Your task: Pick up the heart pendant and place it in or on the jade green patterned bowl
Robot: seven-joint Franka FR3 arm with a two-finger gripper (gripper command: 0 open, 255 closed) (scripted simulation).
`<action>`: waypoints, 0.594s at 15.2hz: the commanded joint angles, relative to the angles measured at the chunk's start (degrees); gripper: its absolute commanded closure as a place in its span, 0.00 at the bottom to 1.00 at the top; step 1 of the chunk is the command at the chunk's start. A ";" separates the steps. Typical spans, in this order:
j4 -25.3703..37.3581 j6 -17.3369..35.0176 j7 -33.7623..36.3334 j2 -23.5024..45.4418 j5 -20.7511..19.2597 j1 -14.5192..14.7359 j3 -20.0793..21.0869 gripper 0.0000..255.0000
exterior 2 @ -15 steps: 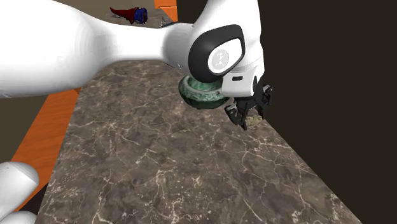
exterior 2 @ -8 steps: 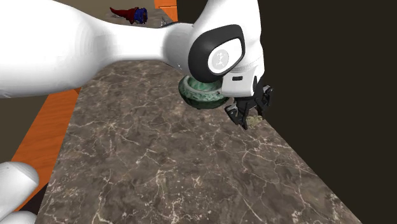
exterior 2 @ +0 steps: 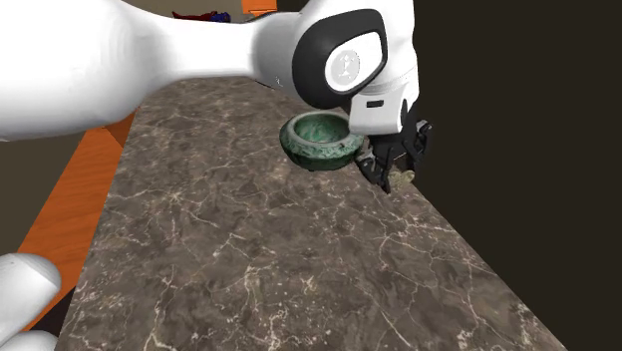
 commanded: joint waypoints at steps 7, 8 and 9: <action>7.11 -6.43 -0.84 0.82 -0.14 1.65 0.13 1.00; 8.10 -7.28 -0.92 1.00 -0.24 1.94 0.12 1.00; 9.12 -8.14 -0.99 1.20 -0.37 2.26 0.10 1.00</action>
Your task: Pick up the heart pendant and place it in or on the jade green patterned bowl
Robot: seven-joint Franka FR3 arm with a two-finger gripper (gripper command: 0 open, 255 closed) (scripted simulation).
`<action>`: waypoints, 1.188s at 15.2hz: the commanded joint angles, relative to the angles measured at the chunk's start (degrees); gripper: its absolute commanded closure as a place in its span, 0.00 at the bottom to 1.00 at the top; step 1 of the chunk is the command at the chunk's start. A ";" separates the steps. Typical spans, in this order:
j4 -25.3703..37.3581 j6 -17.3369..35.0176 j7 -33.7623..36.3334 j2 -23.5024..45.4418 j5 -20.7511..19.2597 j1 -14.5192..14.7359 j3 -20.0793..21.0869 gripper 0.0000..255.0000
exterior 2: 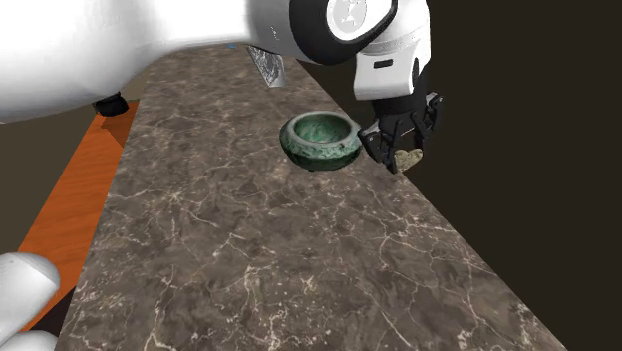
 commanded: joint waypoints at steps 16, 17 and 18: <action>22.89 -17.11 -1.02 6.68 -5.46 10.12 -1.63 1.00; 24.92 -18.41 -1.15 7.41 -6.11 11.24 -1.89 1.00; 25.33 -18.67 -1.18 7.55 -6.22 11.49 -1.97 1.00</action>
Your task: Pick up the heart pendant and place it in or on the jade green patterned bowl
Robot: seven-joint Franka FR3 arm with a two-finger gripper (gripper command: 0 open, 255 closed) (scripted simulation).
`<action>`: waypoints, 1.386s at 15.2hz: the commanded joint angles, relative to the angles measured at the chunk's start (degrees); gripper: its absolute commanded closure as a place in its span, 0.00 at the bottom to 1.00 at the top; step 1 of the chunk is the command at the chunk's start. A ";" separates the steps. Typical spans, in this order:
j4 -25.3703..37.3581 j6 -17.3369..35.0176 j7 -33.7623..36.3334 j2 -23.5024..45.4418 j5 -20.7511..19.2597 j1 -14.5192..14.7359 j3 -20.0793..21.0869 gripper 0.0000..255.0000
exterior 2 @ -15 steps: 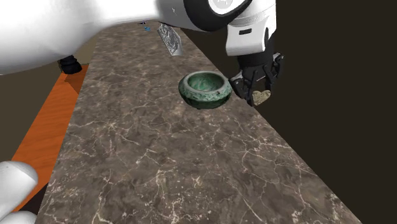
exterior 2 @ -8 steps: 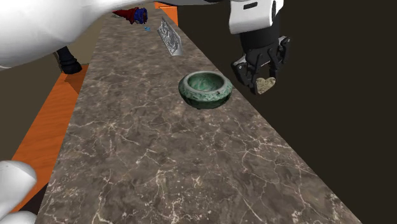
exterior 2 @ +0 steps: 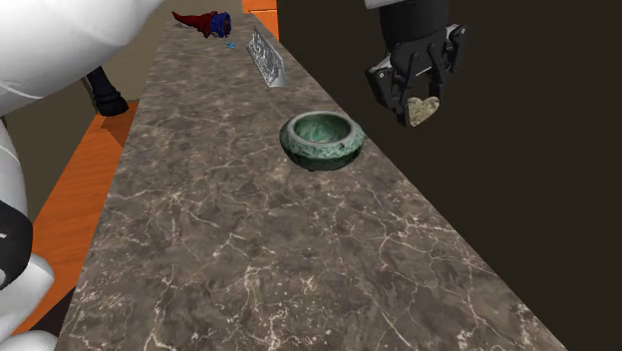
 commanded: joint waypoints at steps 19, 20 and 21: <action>-24.59 8.34 11.29 -20.06 12.97 -4.68 6.59 1.00; -25.84 9.32 11.11 -20.65 13.55 -5.07 6.50 1.00; -27.04 10.28 10.94 -21.21 14.09 -5.44 6.41 1.00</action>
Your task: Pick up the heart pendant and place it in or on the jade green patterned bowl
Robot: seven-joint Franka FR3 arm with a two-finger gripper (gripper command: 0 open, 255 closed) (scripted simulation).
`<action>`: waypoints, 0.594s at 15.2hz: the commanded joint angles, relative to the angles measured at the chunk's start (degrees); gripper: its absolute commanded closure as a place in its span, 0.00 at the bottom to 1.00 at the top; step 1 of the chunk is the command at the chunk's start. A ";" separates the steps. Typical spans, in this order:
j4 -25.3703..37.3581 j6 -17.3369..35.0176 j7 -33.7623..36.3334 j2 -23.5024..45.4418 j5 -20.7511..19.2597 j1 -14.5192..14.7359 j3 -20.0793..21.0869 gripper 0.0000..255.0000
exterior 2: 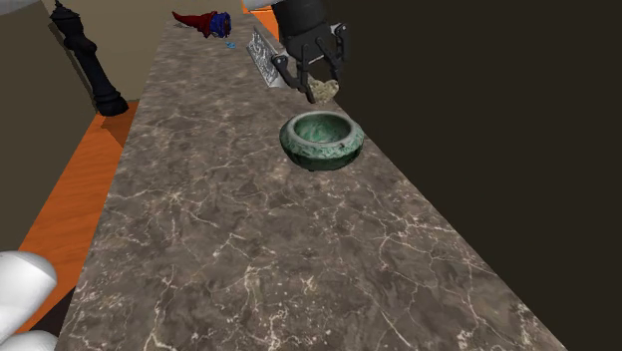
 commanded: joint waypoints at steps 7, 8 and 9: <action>-9.83 7.99 -1.29 -4.24 4.02 -2.25 -0.95 1.00; -9.83 7.99 -1.29 -4.24 4.02 -2.22 -0.98 1.00; -9.83 7.99 -1.29 -4.24 4.03 -2.22 -0.98 1.00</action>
